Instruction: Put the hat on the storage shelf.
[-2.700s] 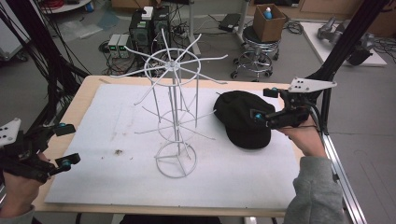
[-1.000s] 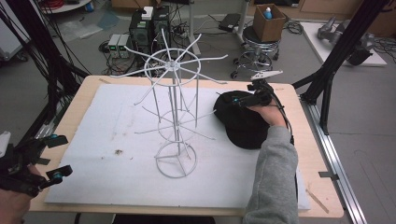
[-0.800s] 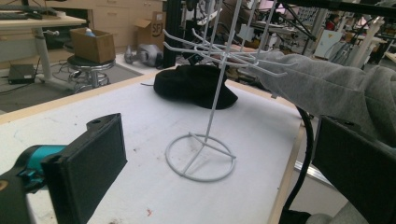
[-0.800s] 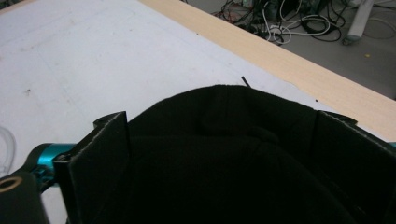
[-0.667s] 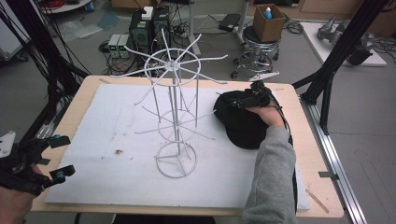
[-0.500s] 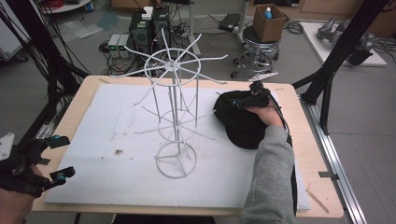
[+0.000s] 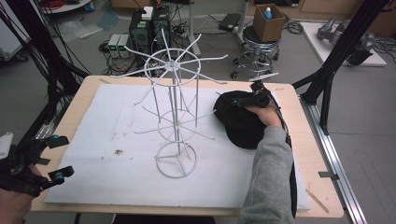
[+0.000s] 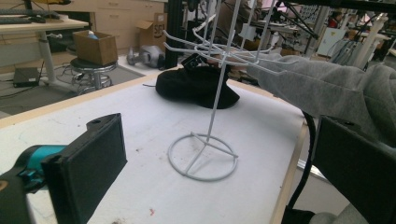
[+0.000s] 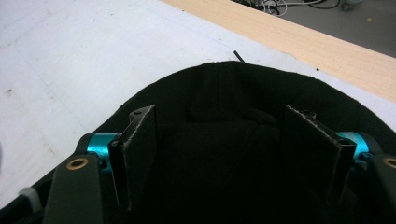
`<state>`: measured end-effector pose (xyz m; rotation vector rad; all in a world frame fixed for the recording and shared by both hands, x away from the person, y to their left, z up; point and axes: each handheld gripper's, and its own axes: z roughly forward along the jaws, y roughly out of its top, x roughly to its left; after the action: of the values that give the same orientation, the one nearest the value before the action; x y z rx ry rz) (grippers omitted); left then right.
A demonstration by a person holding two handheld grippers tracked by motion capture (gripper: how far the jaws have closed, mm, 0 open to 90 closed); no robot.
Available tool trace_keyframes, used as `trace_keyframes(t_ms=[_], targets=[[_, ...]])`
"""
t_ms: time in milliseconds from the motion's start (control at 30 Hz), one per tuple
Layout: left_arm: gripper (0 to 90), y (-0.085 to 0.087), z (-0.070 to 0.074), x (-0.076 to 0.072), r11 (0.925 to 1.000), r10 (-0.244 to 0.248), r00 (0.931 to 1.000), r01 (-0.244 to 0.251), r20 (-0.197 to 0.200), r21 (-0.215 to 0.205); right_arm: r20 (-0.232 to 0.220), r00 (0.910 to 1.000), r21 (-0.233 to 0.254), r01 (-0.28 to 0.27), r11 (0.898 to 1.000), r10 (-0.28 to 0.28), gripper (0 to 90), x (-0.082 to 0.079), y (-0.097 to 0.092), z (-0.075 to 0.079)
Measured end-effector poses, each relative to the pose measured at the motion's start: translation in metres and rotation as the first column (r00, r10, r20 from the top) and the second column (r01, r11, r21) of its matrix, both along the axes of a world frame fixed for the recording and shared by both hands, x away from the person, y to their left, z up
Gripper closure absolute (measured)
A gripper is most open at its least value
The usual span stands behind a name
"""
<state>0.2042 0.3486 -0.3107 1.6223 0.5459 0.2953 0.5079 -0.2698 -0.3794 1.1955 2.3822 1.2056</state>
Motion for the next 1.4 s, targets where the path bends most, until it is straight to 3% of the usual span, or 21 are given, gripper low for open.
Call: trace_keyframes(t_ms=[333, 767, 800, 833, 867, 1000, 1167, 1267, 1400], targets=[[3.3, 0.000, 0.000, 0.001, 1.0000, -0.004, 1.0000, 0.004, -0.001, 0.005, -0.007, 0.9990, 0.013, 0.045, 0.999, -0.045, 32.3, 0.001, -0.001, -0.001], [3.3, 0.000, 0.000, 0.000, 1.0000, -0.002, 1.0000, 0.002, 0.002, 0.002, -0.059, 0.9959, -0.080, 0.064, 0.995, -0.069, 40.6, 0.003, 0.003, -0.008], [3.3, 0.000, 0.000, -0.001, 1.0000, -0.001, 1.0000, 0.001, 0.002, 0.001, -0.058, 0.9956, -0.113, 0.067, 0.991, -0.073, 50.9, 0.003, 0.005, -0.010], [3.3, 0.000, 0.000, -0.001, 1.0000, -0.001, 1.0000, 0.001, 0.002, 0.002, -0.058, 0.9956, -0.113, 0.067, 0.991, -0.073, 50.9, 0.003, 0.005, -0.010], [3.3, 0.001, 0.000, 0.000, 1.0000, -0.001, 1.0000, 0.001, 0.000, 0.005, -0.064, 0.9953, -0.156, 0.062, 0.986, -0.073, 60.7, 0.002, 0.007, -0.011], [3.3, 0.001, 0.000, 0.000, 1.0000, 0.003, 1.0000, -0.003, -0.002, 0.001, -0.078, 0.9953, -0.190, 0.042, 0.981, -0.058, 76.5, 0.000, 0.009, -0.011], [3.3, 0.001, -0.001, 0.000, 1.0000, 0.002, 1.0000, -0.002, -0.003, 0.004, -0.080, 0.9951, -0.191, 0.041, 0.981, -0.057, 79.8, -0.001, 0.009, -0.009], [3.3, 0.002, -0.001, 0.000, 1.0000, 0.005, 1.0000, -0.005, -0.003, 0.004, -0.035, 0.9975, -0.186, 0.054, 0.981, -0.061, 80.7, -0.004, 0.008, -0.001], [3.3, 0.002, -0.001, 0.000, 1.0000, 0.009, 1.0000, -0.009, -0.004, 0.002, -0.008, 0.9982, -0.158, 0.057, 0.986, -0.059, 81.2, -0.009, 0.004, 0.010]])
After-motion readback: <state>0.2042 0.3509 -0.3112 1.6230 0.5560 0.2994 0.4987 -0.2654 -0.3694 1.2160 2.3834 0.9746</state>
